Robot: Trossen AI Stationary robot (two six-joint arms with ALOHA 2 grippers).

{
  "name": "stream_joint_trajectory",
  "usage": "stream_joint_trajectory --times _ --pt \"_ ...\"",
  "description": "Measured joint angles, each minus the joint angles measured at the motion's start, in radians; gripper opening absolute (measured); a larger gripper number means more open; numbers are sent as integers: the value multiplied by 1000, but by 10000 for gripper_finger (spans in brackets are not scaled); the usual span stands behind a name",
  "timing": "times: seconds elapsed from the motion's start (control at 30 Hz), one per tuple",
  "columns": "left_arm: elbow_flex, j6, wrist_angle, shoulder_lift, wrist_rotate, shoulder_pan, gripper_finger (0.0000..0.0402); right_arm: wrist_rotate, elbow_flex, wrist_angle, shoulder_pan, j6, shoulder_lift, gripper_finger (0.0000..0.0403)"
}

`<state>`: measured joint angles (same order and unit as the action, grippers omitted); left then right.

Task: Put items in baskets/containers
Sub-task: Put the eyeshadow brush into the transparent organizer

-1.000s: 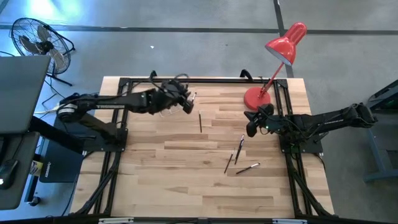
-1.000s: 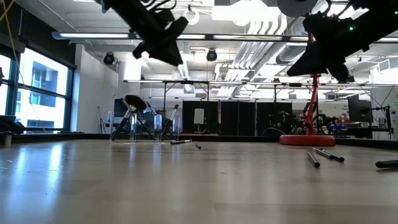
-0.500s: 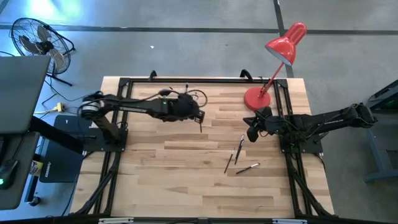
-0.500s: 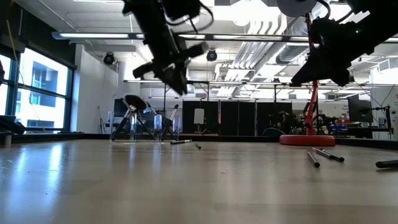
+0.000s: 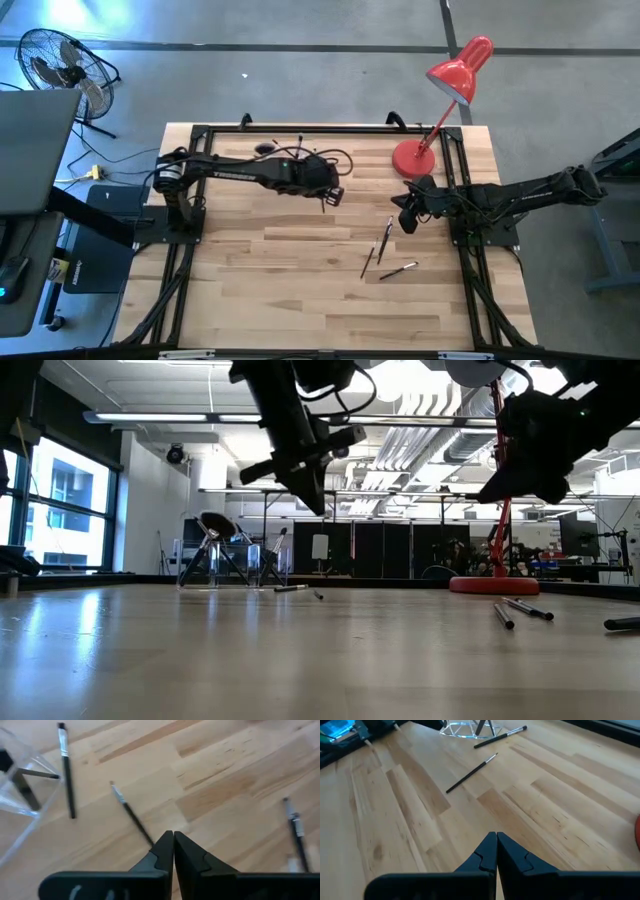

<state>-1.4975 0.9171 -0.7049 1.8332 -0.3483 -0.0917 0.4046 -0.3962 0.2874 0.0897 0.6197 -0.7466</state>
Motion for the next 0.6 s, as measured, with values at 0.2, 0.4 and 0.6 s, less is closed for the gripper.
stream_joint_trajectory --times 0.2,0.4,0.6 --pt "0 -4 -12 0 -42 0 9 0 0 25 0 0 0 1" --pt "1 -14 -10 0 -60 0 9 0 0 27 0 0 0 1" --pt "1 -48 -9 0 -30 0 9 6 0 26 0 0 0 2"
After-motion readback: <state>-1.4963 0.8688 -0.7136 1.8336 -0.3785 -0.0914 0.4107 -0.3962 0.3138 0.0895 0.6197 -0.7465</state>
